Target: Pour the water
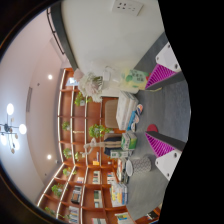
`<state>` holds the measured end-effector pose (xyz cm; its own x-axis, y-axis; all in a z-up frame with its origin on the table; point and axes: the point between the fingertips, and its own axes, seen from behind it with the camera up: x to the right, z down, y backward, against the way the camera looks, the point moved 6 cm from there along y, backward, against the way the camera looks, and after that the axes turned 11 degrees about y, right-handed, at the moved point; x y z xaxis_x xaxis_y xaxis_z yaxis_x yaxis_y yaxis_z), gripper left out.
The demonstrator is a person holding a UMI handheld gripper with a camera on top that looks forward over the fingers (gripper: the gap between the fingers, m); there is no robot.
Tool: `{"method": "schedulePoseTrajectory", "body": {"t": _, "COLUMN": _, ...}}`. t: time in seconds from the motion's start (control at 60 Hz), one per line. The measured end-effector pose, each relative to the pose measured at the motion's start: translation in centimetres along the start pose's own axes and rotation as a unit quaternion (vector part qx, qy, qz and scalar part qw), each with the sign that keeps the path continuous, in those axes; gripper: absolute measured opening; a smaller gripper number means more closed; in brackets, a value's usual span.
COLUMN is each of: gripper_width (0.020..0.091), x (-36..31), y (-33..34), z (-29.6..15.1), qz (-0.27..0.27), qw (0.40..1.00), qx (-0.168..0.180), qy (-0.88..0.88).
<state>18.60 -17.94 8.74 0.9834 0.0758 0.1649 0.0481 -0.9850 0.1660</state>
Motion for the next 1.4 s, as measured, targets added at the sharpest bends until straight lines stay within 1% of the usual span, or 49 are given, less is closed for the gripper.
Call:
{"method": "schedulePoseTrajectory", "body": {"t": 0.067, "gripper_width": 0.0838, "x": 2.7, "y": -0.7, "z": 1.6, "qz": 0.019, "qw": 1.000, "qx": -0.004, "qy": -0.001}}
{"method": "schedulePoseTrajectory", "body": {"t": 0.167, "gripper_width": 0.0840, "x": 6.4, "y": -2.5, "z": 2.9, "qz": 0.048, "qw": 0.999, "qx": -0.019, "qy": -0.014}}
{"method": "schedulePoseTrajectory", "body": {"t": 0.233, "gripper_width": 0.0841, "x": 8.2, "y": -4.0, "z": 2.9, "qz": 0.059, "qw": 0.998, "qx": -0.012, "qy": -0.023}}
{"method": "schedulePoseTrajectory", "body": {"t": 0.367, "gripper_width": 0.0839, "x": 10.0, "y": -7.6, "z": 2.4, "qz": 0.056, "qw": 0.998, "qx": -0.002, "qy": -0.012}}
{"method": "schedulePoseTrajectory", "body": {"t": 0.5, "gripper_width": 0.0835, "x": 11.1, "y": -11.2, "z": 2.1, "qz": 0.060, "qw": 0.998, "qx": -0.004, "qy": -0.010}}
{"method": "schedulePoseTrajectory", "body": {"t": 0.533, "gripper_width": 0.0815, "x": 11.3, "y": -11.9, "z": 2.0, "qz": 0.061, "qw": 0.998, "qx": -0.003, "qy": -0.011}}
{"method": "schedulePoseTrajectory", "body": {"t": 0.567, "gripper_width": 0.0773, "x": 11.3, "y": -12.4, "z": 1.7, "qz": 0.060, "qw": 0.998, "qx": 0.001, "qy": -0.015}}
{"method": "schedulePoseTrajectory", "body": {"t": 0.667, "gripper_width": 0.0607, "x": 11.3, "y": -13.4, "z": 1.0, "qz": 0.059, "qw": 0.998, "qx": 0.015, "qy": -0.026}}
{"method": "schedulePoseTrajectory", "body": {"t": 0.7, "gripper_width": 0.0531, "x": 11.2, "y": -13.6, "z": 1.1, "qz": 0.059, "qw": 0.998, "qx": 0.013, "qy": -0.024}}
{"method": "schedulePoseTrajectory", "body": {"t": 0.733, "gripper_width": 0.0515, "x": 11.3, "y": -13.7, "z": 1.1, "qz": 0.064, "qw": 0.998, "qx": 0.014, "qy": -0.024}}
{"method": "schedulePoseTrajectory", "body": {"t": 0.867, "gripper_width": 0.0374, "x": 11.1, "y": -13.7, "z": 1.1, "qz": 0.070, "qw": 0.997, "qx": 0.019, "qy": -0.019}}
{"method": "schedulePoseTrajectory", "body": {"t": 0.883, "gripper_width": 0.0374, "x": 11.0, "y": -13.7, "z": 1.1, "qz": 0.070, "qw": 0.997, "qx": 0.019, "qy": -0.018}}
{"method": "schedulePoseTrajectory", "body": {"t": 0.9, "gripper_width": 0.0339, "x": 11.0, "y": -13.7, "z": 1.1, "qz": 0.069, "qw": 0.997, "qx": 0.019, "qy": -0.018}}
{"method": "schedulePoseTrajectory", "body": {"t": 1.067, "gripper_width": 0.0338, "x": 10.7, "y": -13.4, "z": 1.1, "qz": 0.070, "qw": 0.997, "qx": 0.017, "qy": -0.011}}
{"method": "schedulePoseTrajectory", "body": {"t": 1.183, "gripper_width": 0.0337, "x": 9.7, "y": -13.3, "z": 0.4, "qz": 0.071, "qw": 0.997, "qx": 0.004, "qy": 0.027}}
{"method": "schedulePoseTrajectory", "body": {"t": 1.3, "gripper_width": 0.0338, "x": 6.2, "y": -13.0, "z": -1.1, "qz": 0.060, "qw": 0.990, "qx": -0.005, "qy": 0.125}}
{"method": "schedulePoseTrajectory", "body": {"t": 1.4, "gripper_width": 0.0339, "x": 2.3, "y": -13.5, "z": -2.4, "qz": 0.046, "qw": 0.972, "qx": -0.009, "qy": 0.229}}
